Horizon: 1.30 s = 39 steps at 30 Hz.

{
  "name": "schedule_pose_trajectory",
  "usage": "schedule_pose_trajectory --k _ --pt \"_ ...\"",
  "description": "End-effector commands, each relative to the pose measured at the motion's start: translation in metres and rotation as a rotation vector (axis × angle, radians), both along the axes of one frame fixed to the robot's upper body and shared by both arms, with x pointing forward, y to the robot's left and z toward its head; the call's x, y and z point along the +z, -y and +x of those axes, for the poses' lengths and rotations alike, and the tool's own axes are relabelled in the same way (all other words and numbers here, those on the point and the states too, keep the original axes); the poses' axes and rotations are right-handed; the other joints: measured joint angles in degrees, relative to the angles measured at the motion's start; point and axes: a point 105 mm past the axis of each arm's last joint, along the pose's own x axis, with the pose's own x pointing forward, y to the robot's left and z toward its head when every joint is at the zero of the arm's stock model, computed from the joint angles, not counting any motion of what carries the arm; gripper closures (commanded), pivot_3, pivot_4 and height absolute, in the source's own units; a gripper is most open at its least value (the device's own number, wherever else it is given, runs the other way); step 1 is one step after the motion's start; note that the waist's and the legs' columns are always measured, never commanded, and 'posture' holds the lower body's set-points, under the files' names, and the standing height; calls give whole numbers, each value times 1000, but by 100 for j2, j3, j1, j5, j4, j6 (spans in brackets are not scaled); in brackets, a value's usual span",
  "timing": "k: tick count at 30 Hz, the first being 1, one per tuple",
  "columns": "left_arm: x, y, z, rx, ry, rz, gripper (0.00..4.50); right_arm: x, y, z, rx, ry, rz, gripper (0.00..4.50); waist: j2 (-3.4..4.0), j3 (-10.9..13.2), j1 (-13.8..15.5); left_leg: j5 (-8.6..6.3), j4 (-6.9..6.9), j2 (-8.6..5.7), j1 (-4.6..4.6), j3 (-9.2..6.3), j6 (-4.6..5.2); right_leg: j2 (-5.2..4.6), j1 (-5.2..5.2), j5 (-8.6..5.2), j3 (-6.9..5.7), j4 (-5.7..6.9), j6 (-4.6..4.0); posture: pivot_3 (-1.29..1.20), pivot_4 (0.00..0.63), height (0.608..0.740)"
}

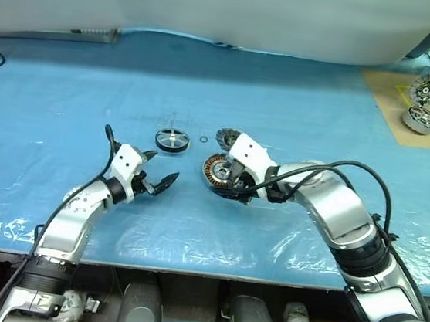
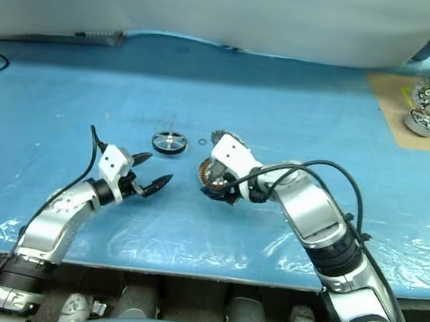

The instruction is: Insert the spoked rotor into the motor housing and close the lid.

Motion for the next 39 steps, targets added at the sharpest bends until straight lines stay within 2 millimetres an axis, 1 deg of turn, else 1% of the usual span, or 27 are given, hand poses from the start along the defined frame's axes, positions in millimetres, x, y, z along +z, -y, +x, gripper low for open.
schedule_pose_trajectory --k 1,4,7,8,11,12,16,19,21,24,27,32,39 --pt "29 -4 9 -42 34 -27 0 8 7 -11 12 65 108 1050 0 0 56 0 0 0 -3 0 0 0 0 0 -1 -3 0 0 150 740" --pt "42 2 16 -112 18 -32 0 -5 17 -13 -33 77 140 1050 0 1 90 0 0 -1 -4 0 0 -1 -2 0 0 -3 0 0 150 740" --pt "47 5 27 -146 -22 -35 0 -14 23 -13 -61 128 146 1050 0 0 97 0 2 -3 -3 1 0 -1 -2 0 1 -1 1 0 150 740" --pt "48 4 35 -134 -27 -25 0 -14 23 -14 -60 155 161 1050 1 1 93 0 2 -4 -2 1 0 -2 -1 0 2 -1 1 0 150 740" --pt "46 8 62 -138 -62 55 0 -13 27 -12 -133 214 275 1050 0 1 87 0 2 -2 -3 -1 0 0 -2 0 -1 1 1 0 150 740" --pt "46 10 66 -150 -67 71 0 -13 29 -11 -145 230 298 1050 0 0 98 0 2 -4 -4 -2 0 0 -3 0 -1 1 2 0 150 740" --pt "48 30 89 -201 -60 145 0 -34 36 -9 -199 248 263 1050 0 0 101 1 1 -14 -22 -7 0 -4 -4 7 0 -20 12 0 150 740" --pt "45 42 101 -217 -61 202 0 -37 36 -8 -218 248 274 1050 -1 1 95 1 1 -16 -50 -14 0 -4 -5 13 -3 -36 20 0 150 740" --pt "43 49 106 -226 -67 229 0 -37 35 -7 -228 250 282 1050 -1 1 94 1 -2 -14 -66 -20 0 -2 -5 13 -12 -39 20 0 150 740" --pt "40 66 113 -229 -81 271 0 -37 35 -5 -242 261 277 1050 -3 2 118 1 -2 -15 -72 -24 0 -3 -5 18 -14 -42 28 0 150 740" --pt "42 76 118 -215 -81 281 0 -36 34 -3 -248 264 277 1050 -4 2 142 1 2 -18 -77 -26 0 -4 -5 26 -13 -43 42 0 150 740" --pt "40 86 122 -196 -89 300 0 -37 34 -3 -255 262 276 1050 -5 4 157 1 2 -18 -78 -31 0 -4 -5 29 -16 -42 46 0 150 740" --pt "35 95 126 -137 -122 304 0 -37 33 -4 -255 257 277 1050 -7 4 228 1 2 -18 -80 -32 0 -4 -5 29 -16 -42 47 0 150 740"
